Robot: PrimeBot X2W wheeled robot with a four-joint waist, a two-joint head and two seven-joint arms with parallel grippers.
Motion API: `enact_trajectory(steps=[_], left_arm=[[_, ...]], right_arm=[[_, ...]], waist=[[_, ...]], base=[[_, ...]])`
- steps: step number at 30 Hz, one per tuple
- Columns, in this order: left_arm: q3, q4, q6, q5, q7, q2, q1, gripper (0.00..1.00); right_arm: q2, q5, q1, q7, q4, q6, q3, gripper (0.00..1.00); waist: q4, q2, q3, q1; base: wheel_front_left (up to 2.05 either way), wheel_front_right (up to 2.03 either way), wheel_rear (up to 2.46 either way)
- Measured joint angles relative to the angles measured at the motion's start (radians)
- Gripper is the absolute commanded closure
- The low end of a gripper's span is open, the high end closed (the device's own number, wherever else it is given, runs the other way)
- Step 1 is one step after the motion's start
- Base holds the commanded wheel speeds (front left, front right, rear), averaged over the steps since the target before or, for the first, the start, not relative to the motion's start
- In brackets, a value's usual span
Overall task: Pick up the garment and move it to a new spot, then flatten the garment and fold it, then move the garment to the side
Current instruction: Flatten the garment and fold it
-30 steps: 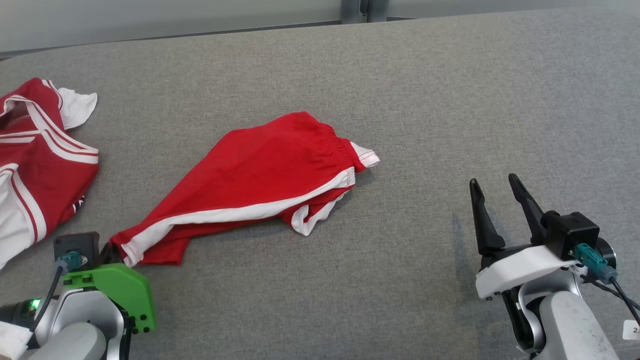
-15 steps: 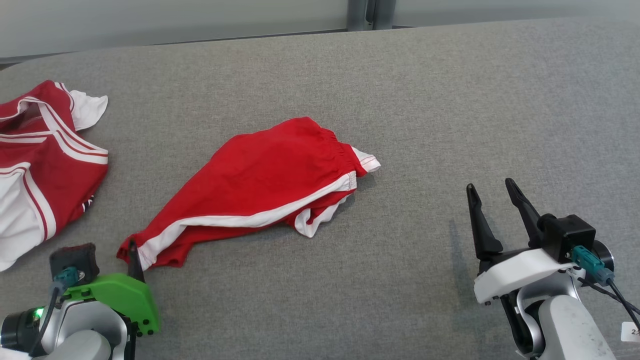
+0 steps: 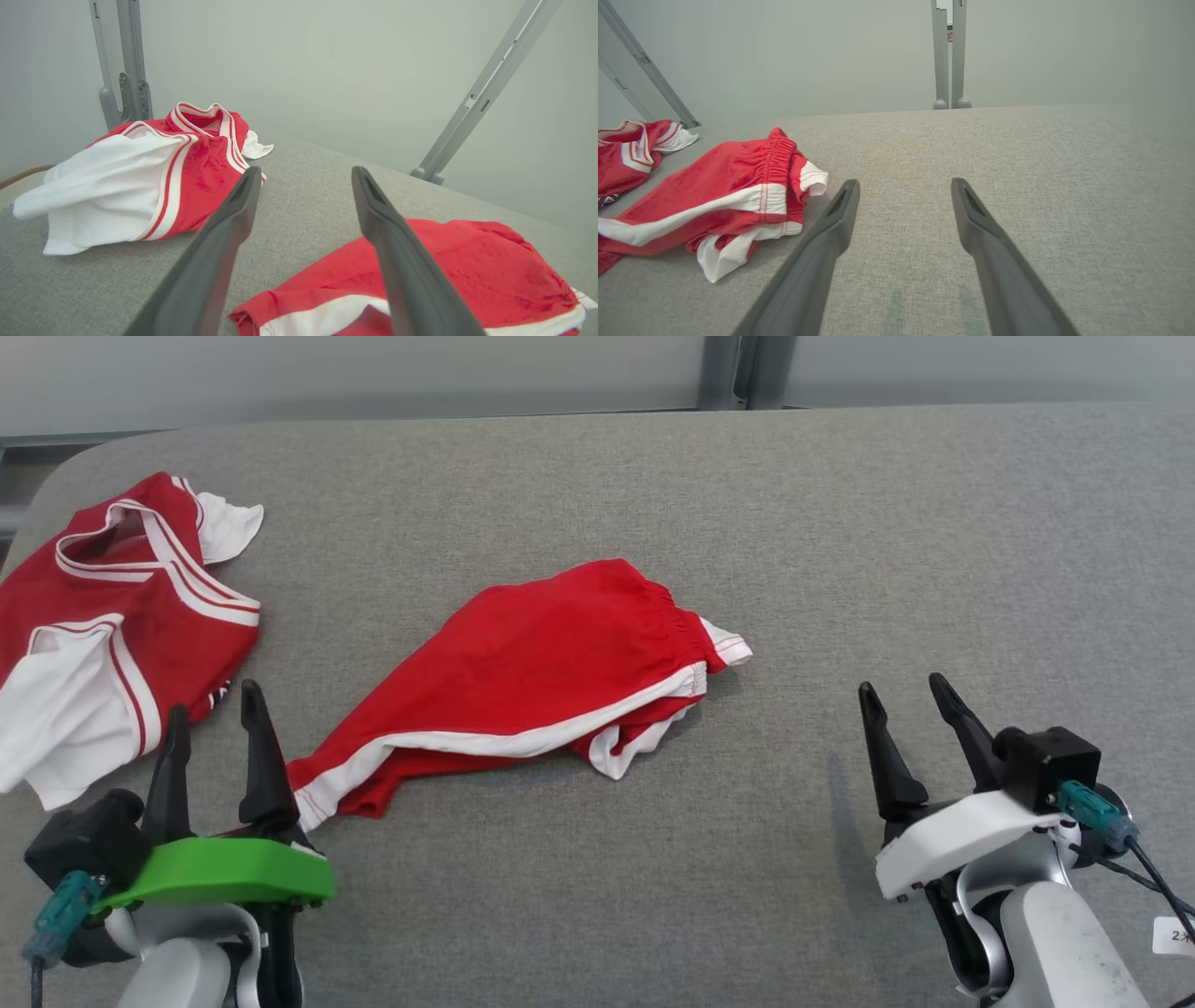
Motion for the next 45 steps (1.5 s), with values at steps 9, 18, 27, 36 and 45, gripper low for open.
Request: enact_trajectory(steps=[9, 18, 27, 36, 45], left_arm=[[0.153, -0.003, -0.324, 0.265, -0.001, -0.228, 0.078, 0.00], [0.159, 0.049, -0.447, 0.377, -0.001, -0.284, 0.103, 0.00], [0.163, 0.070, -0.464, 0.403, -0.001, -0.305, 0.100, 0.00], [0.159, 0.084, -0.468, 0.414, -0.001, -0.315, 0.088, 0.00], [0.156, 0.090, -0.468, 0.425, -0.001, -0.317, 0.086, 0.00]], right_arm=[[-0.021, 0.073, -0.089, 0.113, 0.021, 0.000, 0.094, 0.00], [-0.033, 0.135, -0.160, 0.200, 0.084, 0.000, 0.130, 0.00], [-0.018, 0.182, -0.181, 0.243, 0.142, 0.000, 0.123, 0.00], [-0.011, 0.188, -0.221, 0.264, 0.217, 0.000, 0.134, 0.45], [-0.037, 0.157, -0.209, 0.207, 0.175, 0.000, 0.148, 1.00]], waist=[[0.065, 0.0000, 0.001, 0.0000], [0.125, 0.0000, 0.005, 0.0000], [0.182, 0.0000, 0.020, 0.0000], [0.211, 0.0000, 0.044, 0.0000], [0.194, 0.0000, 0.042, 0.0000]], base=[[0.00, 0.00, 0.00], [0.00, 0.00, 0.00], [0.00, 0.00, 0.00], [0.00, 0.00, 0.00], [0.00, 0.00, 0.00]])
